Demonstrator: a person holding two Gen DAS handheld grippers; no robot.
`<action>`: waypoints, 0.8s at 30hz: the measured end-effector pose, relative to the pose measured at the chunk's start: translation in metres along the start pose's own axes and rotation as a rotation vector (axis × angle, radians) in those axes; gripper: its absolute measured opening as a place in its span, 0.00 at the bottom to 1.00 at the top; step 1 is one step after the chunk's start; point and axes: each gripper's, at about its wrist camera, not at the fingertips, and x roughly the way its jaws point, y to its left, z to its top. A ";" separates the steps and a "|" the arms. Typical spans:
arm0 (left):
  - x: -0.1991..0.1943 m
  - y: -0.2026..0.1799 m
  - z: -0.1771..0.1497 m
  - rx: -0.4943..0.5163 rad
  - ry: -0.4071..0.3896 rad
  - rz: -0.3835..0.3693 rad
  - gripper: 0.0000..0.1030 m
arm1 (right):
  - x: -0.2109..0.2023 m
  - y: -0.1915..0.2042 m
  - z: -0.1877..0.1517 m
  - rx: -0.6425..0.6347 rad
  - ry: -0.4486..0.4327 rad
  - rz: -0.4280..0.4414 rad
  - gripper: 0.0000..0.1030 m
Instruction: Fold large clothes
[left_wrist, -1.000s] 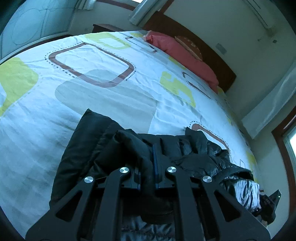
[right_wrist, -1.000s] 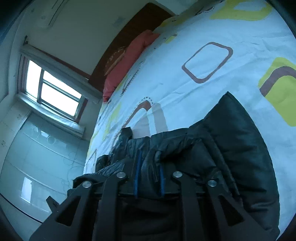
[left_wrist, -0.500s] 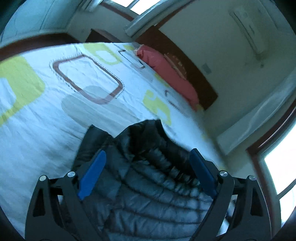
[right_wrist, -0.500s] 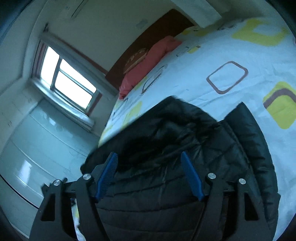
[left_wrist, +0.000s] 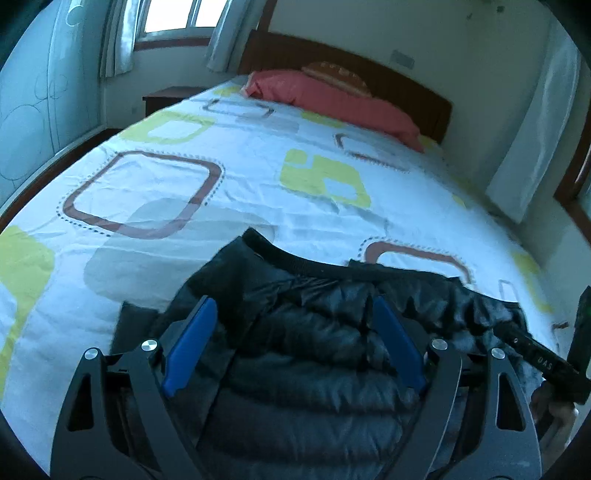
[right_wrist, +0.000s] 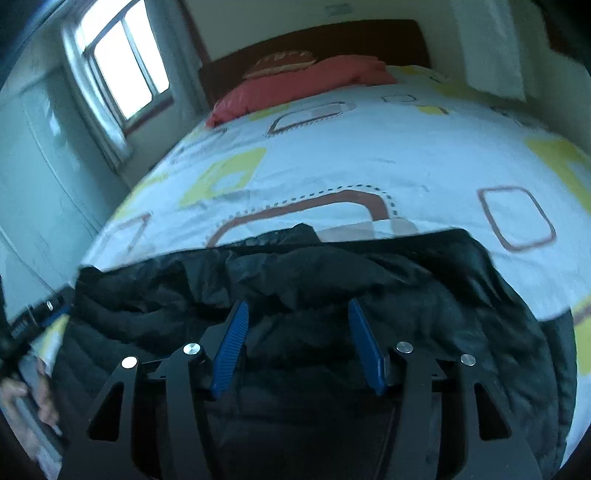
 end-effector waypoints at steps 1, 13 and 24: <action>0.009 0.000 0.000 -0.004 0.022 0.016 0.84 | 0.008 0.002 -0.002 -0.010 0.021 -0.021 0.55; 0.012 0.011 -0.002 -0.073 0.045 -0.034 0.84 | -0.013 -0.041 0.000 0.071 -0.030 -0.064 0.54; 0.066 0.006 -0.012 -0.025 0.152 0.044 0.86 | 0.010 -0.068 -0.014 0.154 0.008 -0.090 0.55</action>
